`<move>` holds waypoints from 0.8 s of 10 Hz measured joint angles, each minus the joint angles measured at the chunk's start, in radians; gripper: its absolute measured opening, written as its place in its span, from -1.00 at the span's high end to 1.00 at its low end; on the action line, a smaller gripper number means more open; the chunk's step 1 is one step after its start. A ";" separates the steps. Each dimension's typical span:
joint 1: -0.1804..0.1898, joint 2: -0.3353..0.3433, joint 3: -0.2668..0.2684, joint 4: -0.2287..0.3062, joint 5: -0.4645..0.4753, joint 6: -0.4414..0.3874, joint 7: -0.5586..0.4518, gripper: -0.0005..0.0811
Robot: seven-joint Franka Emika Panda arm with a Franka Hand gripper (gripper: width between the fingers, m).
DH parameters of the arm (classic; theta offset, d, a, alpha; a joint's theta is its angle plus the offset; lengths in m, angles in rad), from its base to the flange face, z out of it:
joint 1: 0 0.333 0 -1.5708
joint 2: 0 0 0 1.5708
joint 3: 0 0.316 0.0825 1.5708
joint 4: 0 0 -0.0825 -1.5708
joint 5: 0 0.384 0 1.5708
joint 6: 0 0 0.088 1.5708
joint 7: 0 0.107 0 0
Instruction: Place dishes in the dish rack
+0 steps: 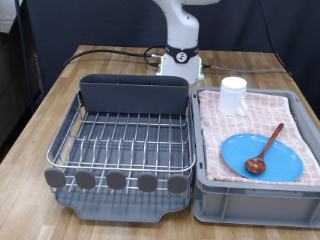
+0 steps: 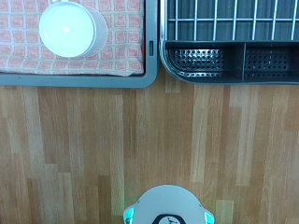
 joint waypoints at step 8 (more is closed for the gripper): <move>-0.007 0.230 0.146 -0.008 0.003 0.398 0.477 -0.98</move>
